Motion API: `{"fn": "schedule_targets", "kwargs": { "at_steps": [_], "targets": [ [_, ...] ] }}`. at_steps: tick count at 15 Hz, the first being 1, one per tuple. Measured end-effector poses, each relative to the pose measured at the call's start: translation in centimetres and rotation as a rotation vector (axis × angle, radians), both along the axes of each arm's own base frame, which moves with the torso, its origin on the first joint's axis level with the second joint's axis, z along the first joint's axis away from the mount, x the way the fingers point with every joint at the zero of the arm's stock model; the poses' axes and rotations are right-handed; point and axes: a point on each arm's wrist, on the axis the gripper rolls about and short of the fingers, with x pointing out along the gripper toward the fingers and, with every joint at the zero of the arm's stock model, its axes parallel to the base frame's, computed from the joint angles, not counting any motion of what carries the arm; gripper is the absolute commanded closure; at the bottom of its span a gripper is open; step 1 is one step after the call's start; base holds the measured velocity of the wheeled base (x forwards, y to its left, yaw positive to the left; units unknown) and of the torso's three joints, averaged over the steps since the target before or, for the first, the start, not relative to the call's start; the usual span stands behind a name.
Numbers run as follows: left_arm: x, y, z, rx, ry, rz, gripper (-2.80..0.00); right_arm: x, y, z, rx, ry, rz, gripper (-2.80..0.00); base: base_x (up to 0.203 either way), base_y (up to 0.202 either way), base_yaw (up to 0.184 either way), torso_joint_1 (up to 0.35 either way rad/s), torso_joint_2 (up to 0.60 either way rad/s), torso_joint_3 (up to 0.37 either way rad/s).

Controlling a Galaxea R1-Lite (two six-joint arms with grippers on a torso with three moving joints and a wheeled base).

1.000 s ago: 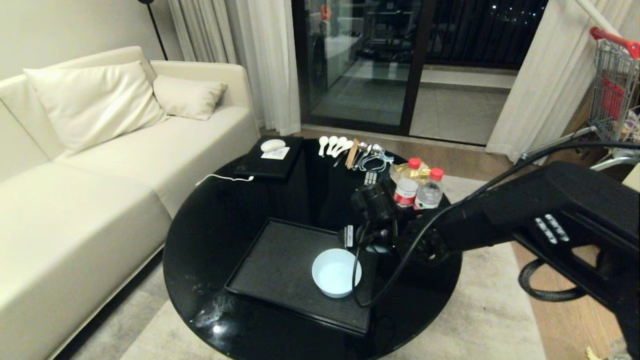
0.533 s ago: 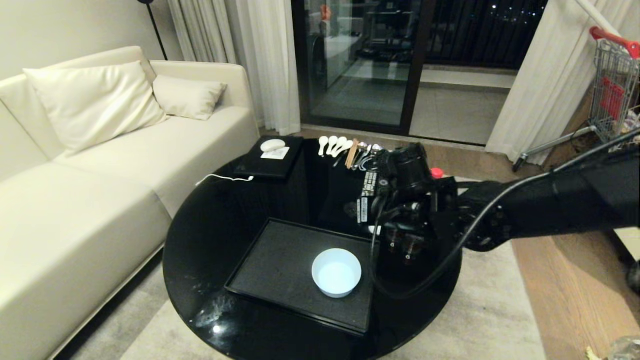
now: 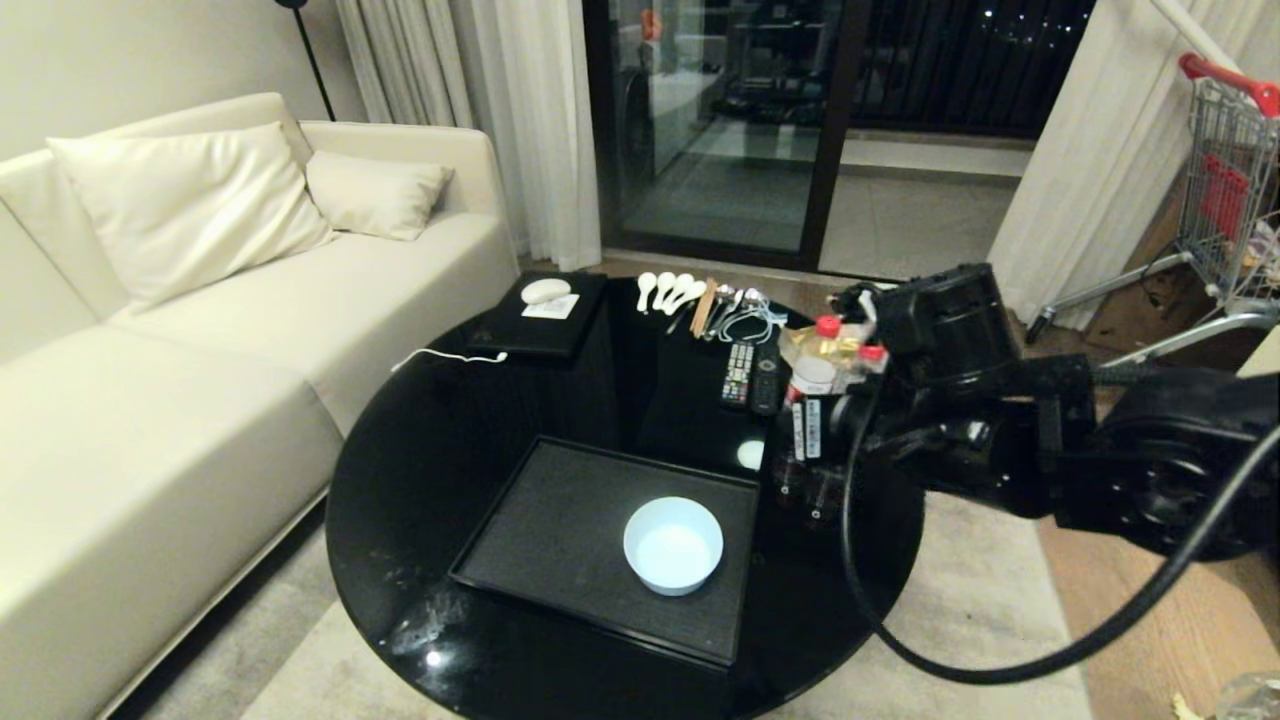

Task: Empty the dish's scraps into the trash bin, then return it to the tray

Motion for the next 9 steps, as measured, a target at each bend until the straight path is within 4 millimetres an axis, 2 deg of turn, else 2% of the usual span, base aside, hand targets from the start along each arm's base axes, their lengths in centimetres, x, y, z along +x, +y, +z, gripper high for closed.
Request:
{"fn": "schedule_targets", "kwargs": {
  "at_steps": [5, 9],
  "targets": [
    [0.0, 0.0, 0.0, 0.000, 0.000, 0.001, 0.00, -1.4, -3.6, 0.8, 0.022, -0.108, -0.151, 0.00, 0.000, 0.000, 0.000, 0.000, 0.00, 0.000],
    [0.0, 0.0, 0.0, 0.000, 0.000, 0.001, 0.00, -3.3, -8.6, 0.7, -0.029, -0.200, -0.252, 0.00, 0.000, 0.000, 0.000, 0.000, 0.00, 0.000]
  ]
}}
